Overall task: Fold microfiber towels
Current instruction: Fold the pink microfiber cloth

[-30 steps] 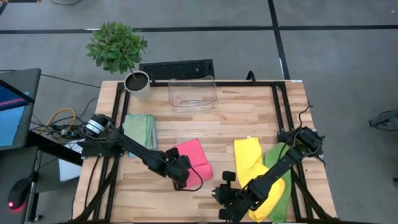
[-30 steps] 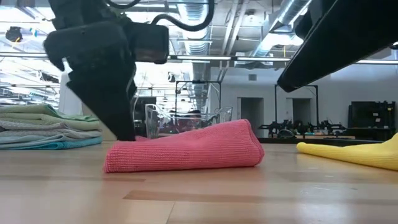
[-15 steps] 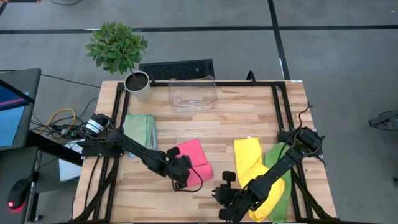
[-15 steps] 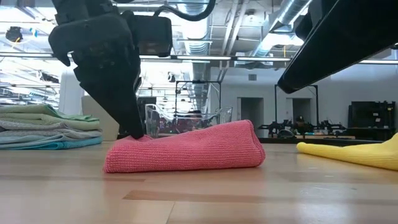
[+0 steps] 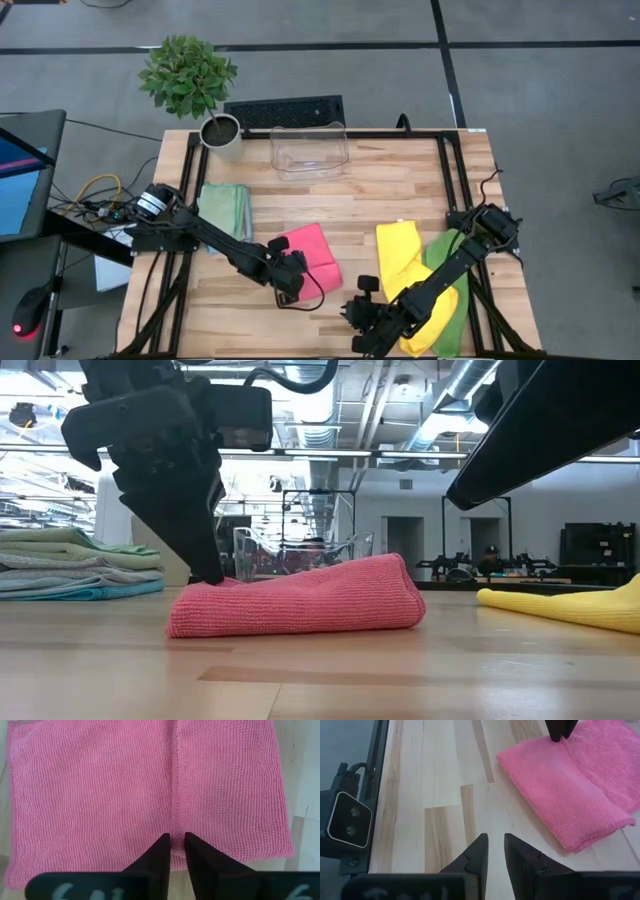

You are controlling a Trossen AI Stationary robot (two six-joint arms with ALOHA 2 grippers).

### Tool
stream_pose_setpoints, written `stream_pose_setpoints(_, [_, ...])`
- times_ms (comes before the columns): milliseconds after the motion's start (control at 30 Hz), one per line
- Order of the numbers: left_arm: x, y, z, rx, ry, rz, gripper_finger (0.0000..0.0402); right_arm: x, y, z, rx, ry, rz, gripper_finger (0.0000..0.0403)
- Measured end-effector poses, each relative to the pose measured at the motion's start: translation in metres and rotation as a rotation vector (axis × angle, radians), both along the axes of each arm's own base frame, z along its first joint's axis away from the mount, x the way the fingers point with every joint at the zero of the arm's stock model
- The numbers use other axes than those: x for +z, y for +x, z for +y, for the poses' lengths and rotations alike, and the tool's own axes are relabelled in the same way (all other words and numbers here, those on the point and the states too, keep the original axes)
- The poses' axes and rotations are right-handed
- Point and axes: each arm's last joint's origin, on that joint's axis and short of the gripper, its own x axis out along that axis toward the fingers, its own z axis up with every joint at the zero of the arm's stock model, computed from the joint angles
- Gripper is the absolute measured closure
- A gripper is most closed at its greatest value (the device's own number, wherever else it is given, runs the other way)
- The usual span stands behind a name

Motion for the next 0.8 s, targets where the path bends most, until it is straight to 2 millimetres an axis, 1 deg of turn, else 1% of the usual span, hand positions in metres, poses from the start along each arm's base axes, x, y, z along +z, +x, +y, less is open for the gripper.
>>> stream_pose_setpoints(100, [0.000, -0.001, 0.000, 0.026, -0.007, 0.001, 0.0374, 0.000, 0.000, 0.000, 0.000, 0.000, 0.000, 0.0315])
stream_pose_setpoints(167, [0.005, -0.006, -0.001, 0.037, 0.000, 0.005, 0.0393, 0.000, 0.000, 0.000, 0.000, 0.000, 0.000, 0.0315])
stream_pose_setpoints(300, [0.020, -0.014, -0.005, 0.066, 0.016, -0.036, 0.0397, 0.000, 0.000, 0.000, 0.000, 0.000, 0.000, 0.0315])
stream_pose_setpoints(400, [0.024, -0.020, -0.008, 0.092, 0.040, -0.048, 0.0400, 0.000, 0.000, 0.000, 0.000, -0.001, 0.001, 0.0315])
stream_pose_setpoints(533, [0.015, -0.027, -0.009, 0.116, 0.056, -0.030, 0.0401, 0.000, 0.000, 0.000, 0.000, 0.000, 0.001, 0.0315])
stream_pose_setpoints(800, [-0.005, -0.039, -0.002, 0.176, 0.065, -0.007, 0.0401, 0.000, 0.000, 0.000, -0.012, 0.013, -0.007, 0.0315])
